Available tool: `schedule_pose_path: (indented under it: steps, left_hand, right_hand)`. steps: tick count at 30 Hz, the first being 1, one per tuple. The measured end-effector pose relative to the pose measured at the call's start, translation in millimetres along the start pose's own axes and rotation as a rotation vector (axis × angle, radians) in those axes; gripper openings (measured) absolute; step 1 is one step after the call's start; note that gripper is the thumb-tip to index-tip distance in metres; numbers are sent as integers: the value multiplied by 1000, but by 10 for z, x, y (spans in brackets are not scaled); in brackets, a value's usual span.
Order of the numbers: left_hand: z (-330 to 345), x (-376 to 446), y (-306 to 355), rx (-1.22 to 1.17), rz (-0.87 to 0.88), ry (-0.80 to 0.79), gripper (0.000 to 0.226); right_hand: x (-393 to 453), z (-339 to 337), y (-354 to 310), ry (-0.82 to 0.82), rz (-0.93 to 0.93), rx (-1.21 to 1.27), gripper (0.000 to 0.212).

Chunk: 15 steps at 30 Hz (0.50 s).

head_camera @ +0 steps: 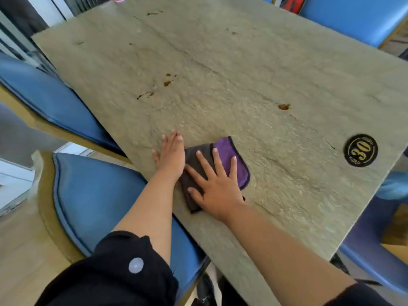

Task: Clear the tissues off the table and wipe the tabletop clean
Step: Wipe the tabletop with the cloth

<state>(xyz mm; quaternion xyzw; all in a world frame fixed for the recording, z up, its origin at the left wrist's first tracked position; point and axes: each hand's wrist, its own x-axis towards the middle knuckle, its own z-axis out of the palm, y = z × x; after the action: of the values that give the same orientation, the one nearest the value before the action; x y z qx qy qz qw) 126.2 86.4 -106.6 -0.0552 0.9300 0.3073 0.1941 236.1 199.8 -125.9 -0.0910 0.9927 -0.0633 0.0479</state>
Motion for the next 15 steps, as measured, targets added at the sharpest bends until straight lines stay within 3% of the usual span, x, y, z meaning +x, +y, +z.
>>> schedule_pose_path:
  steps: [3,5,9,11,13,15]
  left_hand:
    - [43,-51,68,127,0,18,50]
    - [122,-128,133,199,4,-5,52]
    - [295,-275,239,246,62,-49,54]
    - [319,-328,272,260,83,-69,54]
    - [327,-375,296,255,100,-70,54]
    - [353,-439,304,267,121,-62,53]
  right_hand:
    - [-505,77,277,23,-228,-47,57]
    - [-690,86,626,24,-210,-88,56]
    - [-672,-8,834,15,387,-9,60]
    - [-605,-24,585,9,534,30,60]
    - [-699,-9,220,2,421,39,61]
    - [-988,58,-73,6,194,30,60]
